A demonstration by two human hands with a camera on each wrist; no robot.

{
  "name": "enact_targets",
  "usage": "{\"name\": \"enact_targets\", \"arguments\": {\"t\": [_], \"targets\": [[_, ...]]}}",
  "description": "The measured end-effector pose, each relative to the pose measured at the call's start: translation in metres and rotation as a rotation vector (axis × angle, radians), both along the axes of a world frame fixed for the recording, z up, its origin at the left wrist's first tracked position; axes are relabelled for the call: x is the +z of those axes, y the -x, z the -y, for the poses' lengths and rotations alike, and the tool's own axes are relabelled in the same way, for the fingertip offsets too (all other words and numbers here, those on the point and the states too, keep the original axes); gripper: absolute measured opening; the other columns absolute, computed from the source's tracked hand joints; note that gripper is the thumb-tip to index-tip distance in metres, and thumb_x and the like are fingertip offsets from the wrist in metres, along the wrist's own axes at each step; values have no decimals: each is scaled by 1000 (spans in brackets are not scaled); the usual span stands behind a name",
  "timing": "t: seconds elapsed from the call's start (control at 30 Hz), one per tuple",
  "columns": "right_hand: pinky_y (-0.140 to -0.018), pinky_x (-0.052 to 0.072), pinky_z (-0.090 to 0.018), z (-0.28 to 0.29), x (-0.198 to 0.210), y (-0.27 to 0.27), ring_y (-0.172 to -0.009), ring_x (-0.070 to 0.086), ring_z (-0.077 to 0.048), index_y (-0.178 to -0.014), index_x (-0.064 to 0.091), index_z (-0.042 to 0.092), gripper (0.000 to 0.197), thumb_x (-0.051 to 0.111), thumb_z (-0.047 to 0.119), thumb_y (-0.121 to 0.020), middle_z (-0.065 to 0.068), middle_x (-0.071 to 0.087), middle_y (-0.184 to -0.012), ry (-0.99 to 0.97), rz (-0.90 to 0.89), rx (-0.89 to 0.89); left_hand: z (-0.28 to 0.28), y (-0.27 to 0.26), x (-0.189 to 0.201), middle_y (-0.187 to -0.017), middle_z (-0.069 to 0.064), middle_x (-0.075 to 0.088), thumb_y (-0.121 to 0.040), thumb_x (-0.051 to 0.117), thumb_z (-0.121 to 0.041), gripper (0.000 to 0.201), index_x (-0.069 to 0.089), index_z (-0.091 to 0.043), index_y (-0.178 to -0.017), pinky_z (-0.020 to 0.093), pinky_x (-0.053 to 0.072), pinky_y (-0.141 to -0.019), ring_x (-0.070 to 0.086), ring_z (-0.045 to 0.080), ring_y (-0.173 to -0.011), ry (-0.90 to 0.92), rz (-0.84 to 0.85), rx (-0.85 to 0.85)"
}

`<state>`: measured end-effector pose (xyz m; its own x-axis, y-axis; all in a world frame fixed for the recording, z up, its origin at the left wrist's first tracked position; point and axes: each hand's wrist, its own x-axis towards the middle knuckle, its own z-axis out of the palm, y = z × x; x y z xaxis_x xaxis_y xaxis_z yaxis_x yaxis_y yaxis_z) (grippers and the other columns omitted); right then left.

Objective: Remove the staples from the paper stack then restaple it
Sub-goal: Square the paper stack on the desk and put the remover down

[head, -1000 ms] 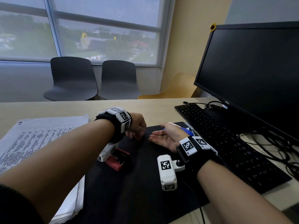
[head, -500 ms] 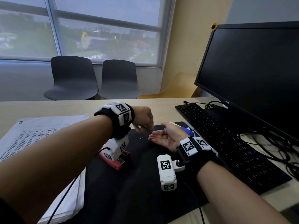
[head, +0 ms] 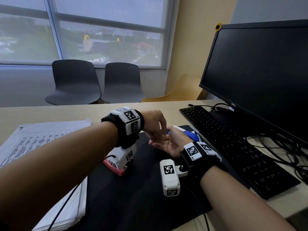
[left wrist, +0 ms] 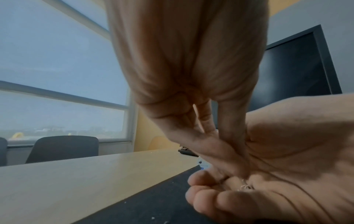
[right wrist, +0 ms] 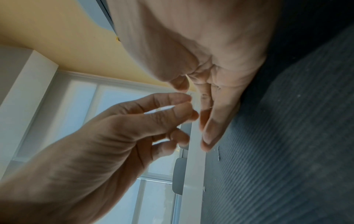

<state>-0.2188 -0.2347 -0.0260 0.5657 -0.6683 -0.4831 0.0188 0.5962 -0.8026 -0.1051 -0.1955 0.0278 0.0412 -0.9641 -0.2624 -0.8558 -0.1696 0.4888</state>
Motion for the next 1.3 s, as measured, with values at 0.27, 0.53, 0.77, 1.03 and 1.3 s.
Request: {"name": "enact_targets", "arguments": {"t": [0.27,0.53,0.77,1.03,1.3], "targets": [[-74,59,-35,-2,6,2,-101,67,-40,-88,57,-13,61,29,37,-107,-31,66,-98,-26,-89,6,-1,-9,-9,-98,12,78,-94,64,-13,16,71,-3,-83,23,54,-57,61,10,-45,-164,376,139],[-72,55,-32,-1,6,3,-73,64,-28,-83,57,-9,59,30,37,-107,-23,64,-83,31,-184,23,-8,0,-24,-55,-5,48,-101,54,-14,17,61,-10,-86,8,31,-33,49,15,-67,-163,644,-46],[-70,56,-33,-2,6,4,-73,65,-28,-86,58,-9,53,33,33,-106,-22,64,-83,49,-191,19,-6,14,-22,-39,-2,45,-99,55,-13,43,42,-11,-58,18,33,-36,42,7,-36,-130,690,-40],[-80,55,-37,-2,7,8,-73,64,-31,-85,56,-8,51,32,32,-106,-25,62,-83,47,-197,32,-6,-6,-11,-66,12,73,-90,58,-21,32,59,-8,-61,27,56,-63,59,11,-37,-84,352,147],[-62,59,-33,-3,3,5,-72,67,-34,-98,58,-14,56,32,35,-106,-29,65,-85,-15,-74,24,-2,10,-1,-50,0,62,-82,62,-11,19,62,-12,-63,20,49,-50,59,13,-43,-4,81,45]]}}
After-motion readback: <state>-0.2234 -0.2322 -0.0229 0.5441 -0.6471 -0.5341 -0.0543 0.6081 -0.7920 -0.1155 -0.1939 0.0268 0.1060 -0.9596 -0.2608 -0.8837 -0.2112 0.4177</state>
